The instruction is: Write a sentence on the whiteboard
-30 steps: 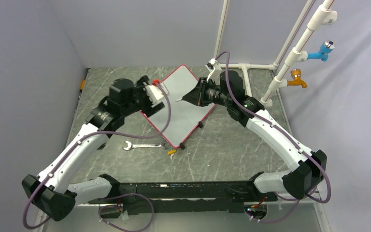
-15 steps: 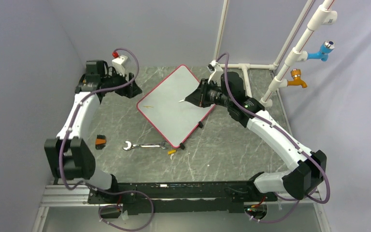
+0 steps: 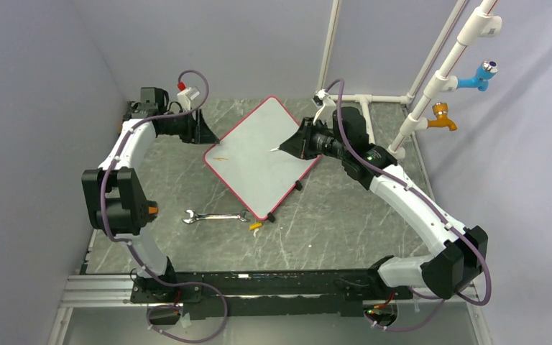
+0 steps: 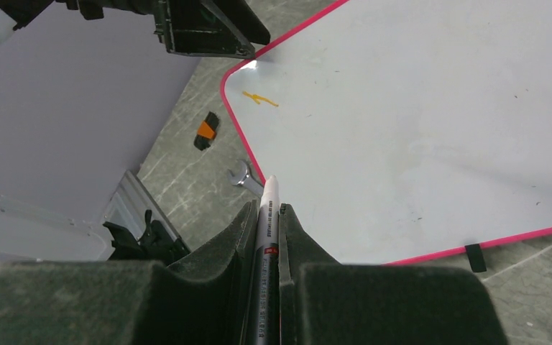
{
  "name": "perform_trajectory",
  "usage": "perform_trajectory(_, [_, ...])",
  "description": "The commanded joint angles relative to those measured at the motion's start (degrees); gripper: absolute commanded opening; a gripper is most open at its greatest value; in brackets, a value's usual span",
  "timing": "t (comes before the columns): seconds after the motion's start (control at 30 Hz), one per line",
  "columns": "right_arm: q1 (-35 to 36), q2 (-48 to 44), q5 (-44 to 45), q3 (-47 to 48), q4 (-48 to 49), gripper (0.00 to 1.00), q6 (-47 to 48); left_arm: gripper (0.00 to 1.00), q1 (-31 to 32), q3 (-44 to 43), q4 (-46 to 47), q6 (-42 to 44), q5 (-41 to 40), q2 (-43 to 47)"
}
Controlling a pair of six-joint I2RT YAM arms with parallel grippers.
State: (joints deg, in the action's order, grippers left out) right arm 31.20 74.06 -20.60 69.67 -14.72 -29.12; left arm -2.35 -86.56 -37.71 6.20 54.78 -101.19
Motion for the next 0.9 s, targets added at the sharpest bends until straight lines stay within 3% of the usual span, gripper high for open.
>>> perform_trajectory(0.0, [-0.6, -1.1, -1.5, -0.2, 1.4, 0.00, 1.1, 0.56, 0.8, -4.2, -4.4, -0.5, 0.8, -2.4])
perform_trajectory(0.4, [-1.5, -1.1, -2.3, -0.3, 0.8, 0.00, 1.8, 0.42, 4.2, -8.1, -9.0, 1.9, 2.6, -7.4])
perform_trajectory(0.47, [-1.6, -1.2, -2.6, -0.2, 0.6, 0.00, 1.9, 0.34, 4.8, -8.8, -9.9, 2.4, 2.7, -7.9])
perform_trajectory(0.6, [-1.8, -1.3, -2.7, -0.1, 0.2, 0.00, 2.2, 0.02, 5.7, -11.7, -11.9, 3.3, 1.4, -8.4])
perform_trajectory(0.87, [-1.9, -1.9, -3.9, -0.8, 0.6, 0.00, 2.4, 0.00, 9.0, -19.7, -20.3, 9.8, -4.7, -9.4])
